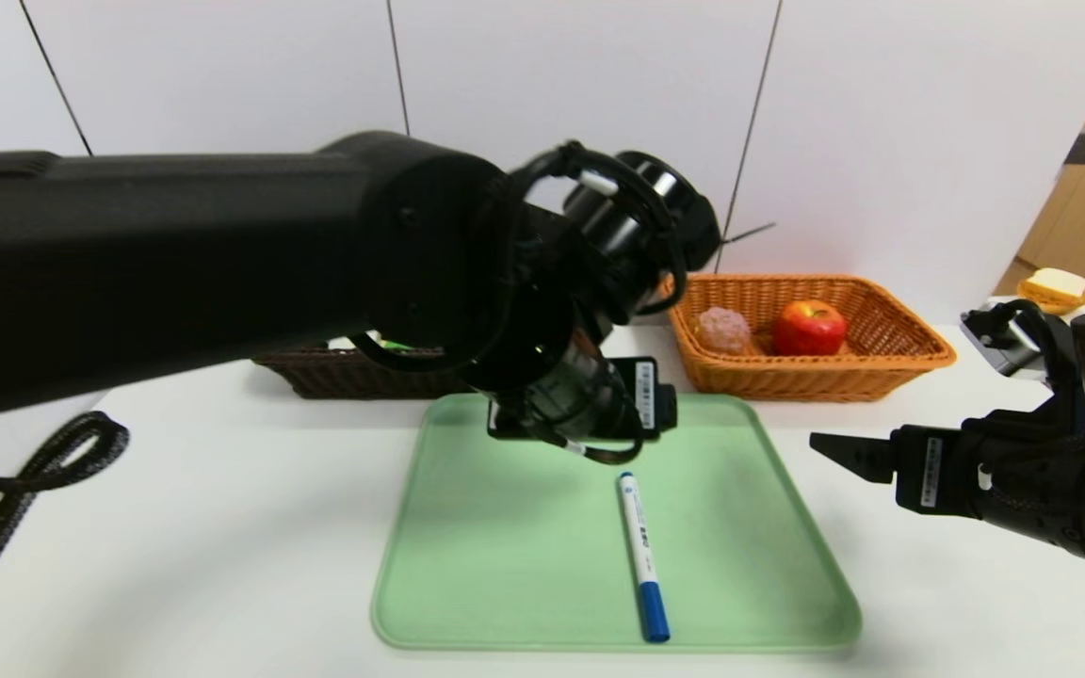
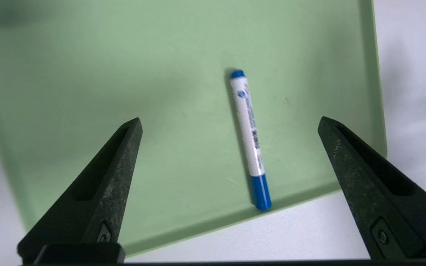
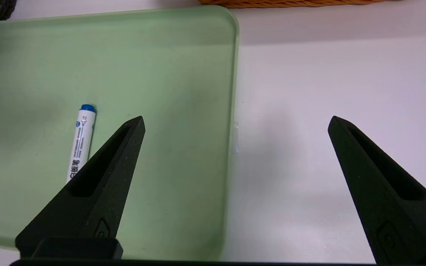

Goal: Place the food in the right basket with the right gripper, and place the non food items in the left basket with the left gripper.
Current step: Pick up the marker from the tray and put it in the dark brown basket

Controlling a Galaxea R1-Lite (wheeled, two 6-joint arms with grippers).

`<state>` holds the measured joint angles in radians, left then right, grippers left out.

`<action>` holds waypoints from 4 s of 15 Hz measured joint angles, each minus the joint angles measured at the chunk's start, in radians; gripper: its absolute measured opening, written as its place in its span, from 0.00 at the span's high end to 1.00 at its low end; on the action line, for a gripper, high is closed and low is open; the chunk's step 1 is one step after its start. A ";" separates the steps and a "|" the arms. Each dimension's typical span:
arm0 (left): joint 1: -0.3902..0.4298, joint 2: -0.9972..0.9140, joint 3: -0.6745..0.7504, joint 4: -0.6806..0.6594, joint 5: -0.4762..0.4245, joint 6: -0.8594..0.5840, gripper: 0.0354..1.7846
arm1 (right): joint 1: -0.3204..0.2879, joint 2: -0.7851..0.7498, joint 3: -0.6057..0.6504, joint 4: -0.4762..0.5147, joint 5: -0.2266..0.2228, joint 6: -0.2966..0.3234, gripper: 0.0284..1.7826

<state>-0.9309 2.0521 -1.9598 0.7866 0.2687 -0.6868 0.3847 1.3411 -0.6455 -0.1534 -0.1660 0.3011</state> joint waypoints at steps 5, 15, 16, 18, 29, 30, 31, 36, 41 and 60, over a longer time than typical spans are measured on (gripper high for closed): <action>-0.060 0.107 -0.001 -0.004 -0.001 -0.151 0.06 | 0.000 0.013 0.014 -0.032 0.000 0.000 0.04; -0.104 0.229 -0.001 0.000 0.039 -0.157 0.06 | -0.001 0.063 0.056 -0.120 0.000 0.001 0.04; -0.105 0.234 -0.001 -0.002 0.063 -0.144 0.06 | -0.001 0.066 0.055 -0.121 0.000 0.001 0.04; -0.106 0.242 -0.001 -0.005 0.080 -0.116 0.06 | -0.001 0.072 0.053 -0.121 0.000 0.001 0.04; -0.109 0.248 -0.001 -0.003 0.078 -0.094 0.07 | 0.000 0.088 0.048 -0.122 0.000 -0.004 0.04; -0.110 0.249 -0.001 -0.002 0.079 -0.088 0.18 | 0.000 0.088 0.047 -0.122 0.000 -0.005 0.04; -0.111 0.250 -0.001 -0.004 0.078 -0.087 0.27 | 0.000 0.087 0.047 -0.122 0.000 -0.005 0.04; -0.114 0.252 -0.001 -0.006 0.077 -0.084 0.57 | 0.000 0.085 0.047 -0.123 0.000 -0.005 0.04; -0.131 0.253 0.000 -0.057 0.069 -0.046 0.92 | 0.001 0.083 0.053 -0.143 -0.002 -0.009 0.04; 0.655 0.001 0.011 -0.444 0.075 -0.077 0.92 | 0.001 0.085 0.046 -0.143 -0.002 -0.009 0.04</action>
<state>-0.2760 2.0536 -1.9491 0.3426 0.3438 -0.7638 0.3853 1.4260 -0.5998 -0.2968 -0.1683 0.2923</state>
